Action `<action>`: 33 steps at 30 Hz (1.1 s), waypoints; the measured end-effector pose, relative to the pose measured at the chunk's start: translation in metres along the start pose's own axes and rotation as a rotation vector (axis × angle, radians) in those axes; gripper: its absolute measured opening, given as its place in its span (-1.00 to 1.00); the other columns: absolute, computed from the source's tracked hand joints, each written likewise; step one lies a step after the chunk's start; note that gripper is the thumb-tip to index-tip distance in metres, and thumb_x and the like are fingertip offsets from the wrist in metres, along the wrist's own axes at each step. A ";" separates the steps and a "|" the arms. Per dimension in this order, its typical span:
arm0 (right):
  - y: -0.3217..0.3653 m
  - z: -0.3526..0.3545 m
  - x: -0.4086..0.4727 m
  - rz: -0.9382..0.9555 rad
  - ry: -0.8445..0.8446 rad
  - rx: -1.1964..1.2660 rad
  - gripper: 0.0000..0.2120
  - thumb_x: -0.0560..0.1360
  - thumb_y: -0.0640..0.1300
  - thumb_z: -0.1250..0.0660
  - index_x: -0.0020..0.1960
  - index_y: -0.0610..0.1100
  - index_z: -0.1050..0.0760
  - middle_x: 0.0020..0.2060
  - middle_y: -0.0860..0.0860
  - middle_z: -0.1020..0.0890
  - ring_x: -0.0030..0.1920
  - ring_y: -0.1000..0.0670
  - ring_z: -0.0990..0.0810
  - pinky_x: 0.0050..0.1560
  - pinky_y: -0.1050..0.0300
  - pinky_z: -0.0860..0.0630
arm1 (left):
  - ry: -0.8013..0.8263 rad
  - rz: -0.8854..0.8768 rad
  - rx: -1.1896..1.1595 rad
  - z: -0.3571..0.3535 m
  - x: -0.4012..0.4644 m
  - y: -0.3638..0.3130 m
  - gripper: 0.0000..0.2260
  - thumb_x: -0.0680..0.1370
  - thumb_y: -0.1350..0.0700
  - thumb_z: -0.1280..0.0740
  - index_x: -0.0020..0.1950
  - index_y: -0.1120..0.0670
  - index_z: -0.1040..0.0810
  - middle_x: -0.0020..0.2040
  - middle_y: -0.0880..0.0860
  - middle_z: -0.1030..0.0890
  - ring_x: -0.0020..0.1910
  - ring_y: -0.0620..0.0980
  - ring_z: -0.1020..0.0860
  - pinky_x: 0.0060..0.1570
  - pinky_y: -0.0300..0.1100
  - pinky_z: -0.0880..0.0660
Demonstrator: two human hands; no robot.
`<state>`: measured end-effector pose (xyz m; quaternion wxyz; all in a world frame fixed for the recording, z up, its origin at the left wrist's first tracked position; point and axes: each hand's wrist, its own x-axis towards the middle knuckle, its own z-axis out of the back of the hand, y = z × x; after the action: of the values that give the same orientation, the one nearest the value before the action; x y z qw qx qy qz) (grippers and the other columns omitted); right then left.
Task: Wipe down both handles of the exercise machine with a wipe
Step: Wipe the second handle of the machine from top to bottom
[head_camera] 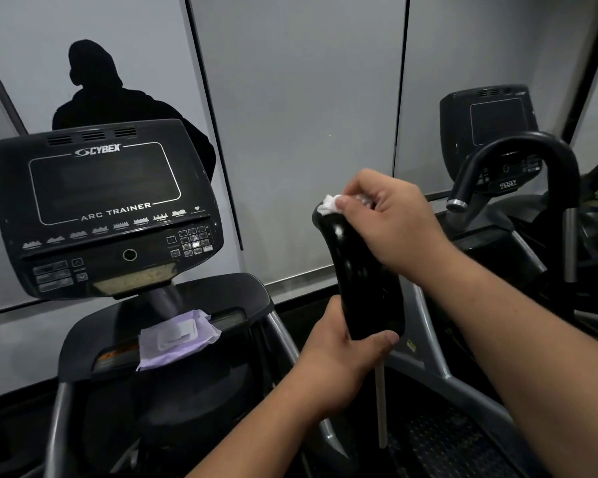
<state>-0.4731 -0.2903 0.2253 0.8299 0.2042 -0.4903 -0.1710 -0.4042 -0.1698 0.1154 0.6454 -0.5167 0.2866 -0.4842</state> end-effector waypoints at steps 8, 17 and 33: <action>-0.011 0.001 -0.015 -0.032 -0.058 0.134 -0.82 0.55 -0.02 -0.36 -0.17 -0.08 -0.53 -0.40 0.10 -0.51 -0.34 0.10 -0.47 -0.27 0.11 -0.45 | 0.009 0.001 0.003 -0.001 -0.005 -0.003 -0.52 0.41 -0.10 -0.47 0.30 -0.14 -0.46 0.19 -0.10 -0.65 0.19 -0.12 -0.62 0.25 0.01 -0.56; -0.018 -0.009 -0.029 -0.218 -0.090 0.361 -0.81 0.56 -0.09 -0.32 -0.19 -0.16 -0.45 -0.41 0.04 -0.46 -0.34 0.05 -0.42 -0.28 -0.03 -0.44 | -0.007 0.009 0.003 -0.003 -0.011 -0.006 -0.53 0.45 -0.08 -0.46 0.32 -0.14 -0.45 0.20 -0.10 -0.65 0.19 -0.14 -0.61 0.27 -0.04 -0.55; -0.028 -0.015 -0.028 -0.552 0.005 0.931 -0.71 0.52 -0.45 -0.27 -0.20 -0.08 -0.49 -0.38 -0.05 -0.57 -0.35 -0.04 -0.49 -0.25 0.03 -0.44 | -0.031 0.032 -0.019 -0.005 -0.013 -0.010 -0.61 0.53 0.11 -0.49 0.29 -0.13 -0.47 0.17 -0.12 -0.65 0.14 -0.26 -0.61 0.02 -0.42 -0.50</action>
<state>-0.4750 -0.2985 0.1840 0.5768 0.6721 -0.4404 -0.1469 -0.4167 -0.1595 0.1213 0.6524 -0.5257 0.2893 -0.4629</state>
